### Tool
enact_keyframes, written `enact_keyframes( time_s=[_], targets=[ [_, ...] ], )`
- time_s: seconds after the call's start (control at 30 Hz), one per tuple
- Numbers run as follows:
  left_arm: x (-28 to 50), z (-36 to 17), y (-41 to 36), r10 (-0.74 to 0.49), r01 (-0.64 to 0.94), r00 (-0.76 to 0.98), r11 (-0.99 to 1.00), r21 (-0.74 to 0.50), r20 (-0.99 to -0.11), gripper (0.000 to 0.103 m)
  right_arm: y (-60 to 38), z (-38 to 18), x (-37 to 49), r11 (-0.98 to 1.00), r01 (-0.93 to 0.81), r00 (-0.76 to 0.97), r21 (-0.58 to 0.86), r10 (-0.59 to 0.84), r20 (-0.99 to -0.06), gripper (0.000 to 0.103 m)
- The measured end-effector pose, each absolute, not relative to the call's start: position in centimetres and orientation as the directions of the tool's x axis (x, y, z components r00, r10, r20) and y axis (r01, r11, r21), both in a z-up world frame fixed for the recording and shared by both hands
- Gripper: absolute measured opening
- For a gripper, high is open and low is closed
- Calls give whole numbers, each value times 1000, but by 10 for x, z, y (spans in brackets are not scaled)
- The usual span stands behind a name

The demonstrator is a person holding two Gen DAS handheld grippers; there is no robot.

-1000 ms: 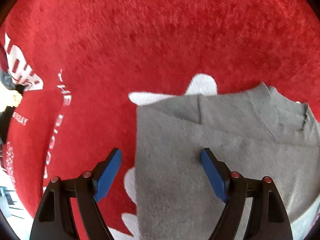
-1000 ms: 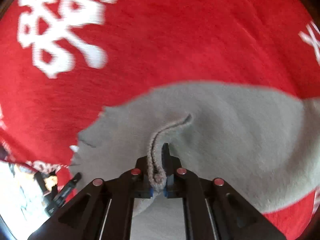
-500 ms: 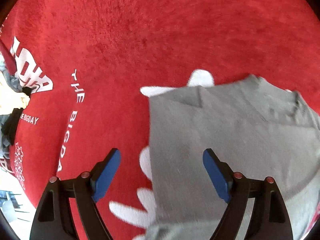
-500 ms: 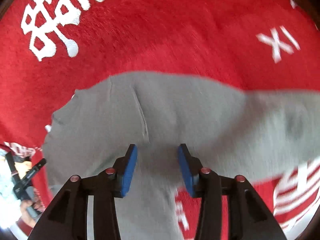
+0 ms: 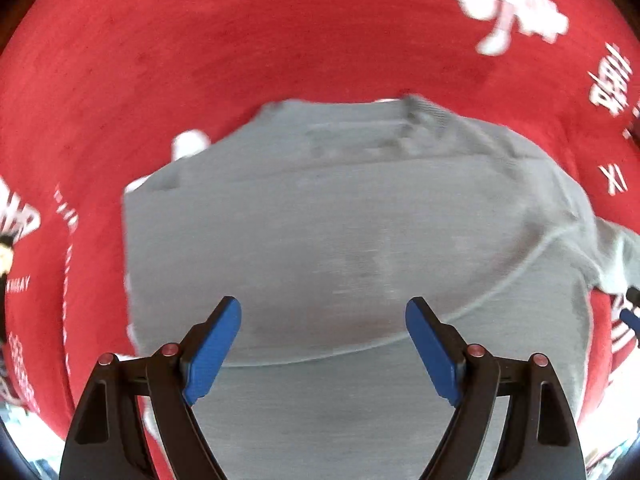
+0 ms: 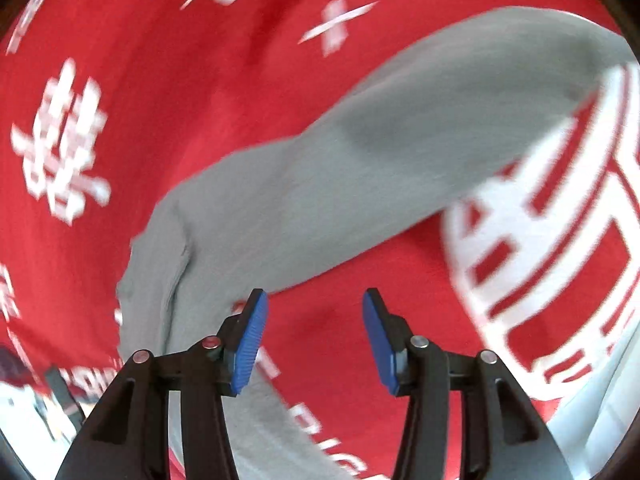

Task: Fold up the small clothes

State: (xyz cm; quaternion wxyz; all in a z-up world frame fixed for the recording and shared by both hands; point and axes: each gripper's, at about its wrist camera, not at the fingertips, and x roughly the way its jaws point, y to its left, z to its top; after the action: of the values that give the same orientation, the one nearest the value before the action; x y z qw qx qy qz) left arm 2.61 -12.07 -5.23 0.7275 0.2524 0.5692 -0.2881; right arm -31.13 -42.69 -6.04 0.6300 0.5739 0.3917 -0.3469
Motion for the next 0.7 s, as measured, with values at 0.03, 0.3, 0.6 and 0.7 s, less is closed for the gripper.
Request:
enact_keyframes(
  time_s=[0.03, 0.3, 0.6, 0.7],
  targets=[
    [21, -51, -128, -139, 716, 181, 698, 33, -974, 86, -432, -60, -321, 76, 890, 452, 450, -6, -892, 53],
    [-19, -54, -195, -195, 738, 115, 673, -48, -974, 86, -482, -58, -402, -90, 907, 393, 411, -169, -904, 53],
    [-65, -55, -273, -230, 774, 87, 628, -80, -969, 86, -521, -52, -460, -167, 841, 462, 515, -275, -843, 54],
    [-70, -59, -282, -229, 781, 84, 619, -78, -970, 86, -529, -55, -465, -160, 810, 510, 564, -281, -813, 54]
  ],
)
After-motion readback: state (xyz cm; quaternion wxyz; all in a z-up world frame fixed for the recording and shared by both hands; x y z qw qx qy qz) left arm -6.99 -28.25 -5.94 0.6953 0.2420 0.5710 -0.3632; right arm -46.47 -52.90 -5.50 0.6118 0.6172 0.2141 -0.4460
